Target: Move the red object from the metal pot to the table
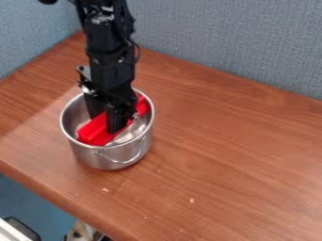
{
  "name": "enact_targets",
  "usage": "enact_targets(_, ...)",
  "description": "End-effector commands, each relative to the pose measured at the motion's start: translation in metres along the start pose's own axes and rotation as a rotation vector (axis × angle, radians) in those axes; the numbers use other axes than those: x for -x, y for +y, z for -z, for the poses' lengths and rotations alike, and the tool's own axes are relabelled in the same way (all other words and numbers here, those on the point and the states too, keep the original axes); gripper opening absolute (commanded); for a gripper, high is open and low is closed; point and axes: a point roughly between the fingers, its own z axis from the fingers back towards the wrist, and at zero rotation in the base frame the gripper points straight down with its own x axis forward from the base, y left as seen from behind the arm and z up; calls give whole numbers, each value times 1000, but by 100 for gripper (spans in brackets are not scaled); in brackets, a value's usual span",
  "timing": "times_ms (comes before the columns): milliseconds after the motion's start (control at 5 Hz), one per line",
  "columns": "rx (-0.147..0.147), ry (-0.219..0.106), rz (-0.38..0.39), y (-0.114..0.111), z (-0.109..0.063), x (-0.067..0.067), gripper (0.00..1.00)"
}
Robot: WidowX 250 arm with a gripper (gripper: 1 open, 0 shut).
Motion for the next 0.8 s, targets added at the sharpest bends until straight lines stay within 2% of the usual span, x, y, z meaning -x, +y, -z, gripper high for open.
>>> enact_targets(0,-24,-63,12,0,-19,-10,0)
enact_targets(600,-7,-54,26,-10,-27,-12,0)
